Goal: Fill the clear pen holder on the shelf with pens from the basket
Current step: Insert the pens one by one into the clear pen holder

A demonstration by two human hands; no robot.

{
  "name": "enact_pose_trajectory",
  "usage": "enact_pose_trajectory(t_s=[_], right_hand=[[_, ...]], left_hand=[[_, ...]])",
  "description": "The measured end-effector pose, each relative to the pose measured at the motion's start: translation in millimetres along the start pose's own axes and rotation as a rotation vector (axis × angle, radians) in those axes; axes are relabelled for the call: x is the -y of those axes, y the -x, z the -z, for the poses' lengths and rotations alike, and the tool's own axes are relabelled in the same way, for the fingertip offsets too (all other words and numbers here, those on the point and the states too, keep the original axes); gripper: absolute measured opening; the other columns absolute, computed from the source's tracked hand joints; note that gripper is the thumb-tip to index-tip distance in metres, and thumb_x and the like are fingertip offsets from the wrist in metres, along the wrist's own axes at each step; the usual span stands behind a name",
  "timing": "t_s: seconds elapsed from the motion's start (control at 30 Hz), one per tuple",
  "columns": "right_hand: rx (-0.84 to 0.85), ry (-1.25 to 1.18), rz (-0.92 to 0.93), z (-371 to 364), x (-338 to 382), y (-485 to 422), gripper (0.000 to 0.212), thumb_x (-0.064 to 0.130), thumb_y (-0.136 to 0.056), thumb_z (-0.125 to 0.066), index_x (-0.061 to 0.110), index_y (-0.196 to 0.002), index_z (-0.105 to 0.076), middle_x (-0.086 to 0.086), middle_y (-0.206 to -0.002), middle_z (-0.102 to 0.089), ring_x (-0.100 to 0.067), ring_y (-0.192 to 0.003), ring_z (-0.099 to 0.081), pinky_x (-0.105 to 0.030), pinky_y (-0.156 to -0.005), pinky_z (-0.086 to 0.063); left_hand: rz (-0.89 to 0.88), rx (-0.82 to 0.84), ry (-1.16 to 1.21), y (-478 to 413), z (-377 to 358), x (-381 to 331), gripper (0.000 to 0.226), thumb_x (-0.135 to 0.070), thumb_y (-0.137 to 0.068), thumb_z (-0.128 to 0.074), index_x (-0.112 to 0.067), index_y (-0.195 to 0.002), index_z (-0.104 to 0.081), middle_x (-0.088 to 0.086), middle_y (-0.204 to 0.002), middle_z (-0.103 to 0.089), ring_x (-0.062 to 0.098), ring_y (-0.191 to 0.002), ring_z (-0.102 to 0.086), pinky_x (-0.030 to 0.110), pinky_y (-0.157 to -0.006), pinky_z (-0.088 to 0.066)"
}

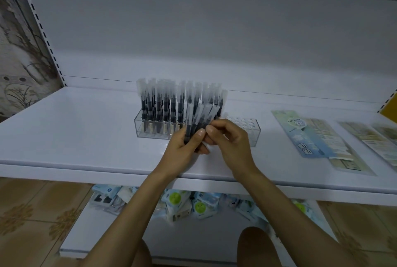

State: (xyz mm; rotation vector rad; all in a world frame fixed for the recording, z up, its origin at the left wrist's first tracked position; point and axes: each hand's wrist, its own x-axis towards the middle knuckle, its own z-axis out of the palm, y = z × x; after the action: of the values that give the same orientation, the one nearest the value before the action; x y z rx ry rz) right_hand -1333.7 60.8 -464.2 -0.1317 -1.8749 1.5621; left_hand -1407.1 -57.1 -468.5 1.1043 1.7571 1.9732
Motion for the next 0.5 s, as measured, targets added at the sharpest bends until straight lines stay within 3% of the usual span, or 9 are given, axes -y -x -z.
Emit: enact_pose_trajectory(t_s=[0.1,0.2,0.27,0.37,0.5], right_hand=[[-0.052,-0.082,-0.043,2.3,2.5,-0.4,0.007,0.009,-0.091,-0.060,0.009,-0.085,-0.065,-0.008,-0.083,-0.065,-0.018,-0.079,-0.063,-0.030,-0.071,-0.056],[-0.109,-0.143,-0.072,0.0,2.3,-0.8,0.006,0.010,-0.091,-0.059,0.006,-0.088,-0.063,-0.012,-0.085,-0.065,-0.020,-0.079,-0.063,-0.027,-0.069,-0.055],[-0.065,-0.119,-0.078,-2.7,2.2,1.2,0.004,0.010,-0.090,-0.061,0.009,-0.089,-0.065,-0.009,-0.091,-0.068,-0.023,-0.085,-0.065,-0.029,-0.073,-0.056],[0.000,-0.089,-0.082,-4.7,2.9,6.9,0.011,0.007,-0.090,-0.061,0.014,-0.092,-0.068,-0.004,-0.094,-0.071,-0.015,-0.087,-0.067,-0.021,-0.072,-0.053],[-0.121,-0.133,-0.063,0.4,9.1,3.6,0.008,0.008,-0.092,-0.058,0.013,-0.092,-0.064,-0.001,-0.088,-0.071,-0.010,-0.081,-0.068,-0.022,-0.069,-0.054]], left_hand=[[0.013,0.025,-0.005,-1.6,-0.3,1.4,0.020,-0.011,-0.098,-0.045,0.000,-0.106,-0.060,0.013,-0.087,-0.069,0.013,-0.064,-0.065,0.019,-0.062,-0.051],[0.021,0.014,0.030,-1.8,0.1,1.7,0.017,-0.009,-0.097,-0.044,-0.005,-0.105,-0.059,0.007,-0.083,-0.068,0.010,-0.063,-0.065,0.018,-0.060,-0.050],[0.010,0.020,0.035,-1.4,0.1,1.4,0.017,-0.007,-0.098,-0.043,-0.004,-0.106,-0.058,0.001,-0.077,-0.069,0.009,-0.061,-0.064,0.018,-0.059,-0.050],[0.005,0.022,0.051,-1.2,-0.5,0.3,0.019,-0.006,-0.099,-0.043,-0.009,-0.109,-0.058,-0.004,-0.071,-0.070,0.007,-0.060,-0.064,0.017,-0.058,-0.050],[0.018,-0.014,0.031,-2.3,-0.2,2.6,0.021,-0.013,-0.099,-0.043,-0.005,-0.109,-0.059,-0.001,-0.075,-0.072,0.010,-0.061,-0.065,0.018,-0.058,-0.050]])
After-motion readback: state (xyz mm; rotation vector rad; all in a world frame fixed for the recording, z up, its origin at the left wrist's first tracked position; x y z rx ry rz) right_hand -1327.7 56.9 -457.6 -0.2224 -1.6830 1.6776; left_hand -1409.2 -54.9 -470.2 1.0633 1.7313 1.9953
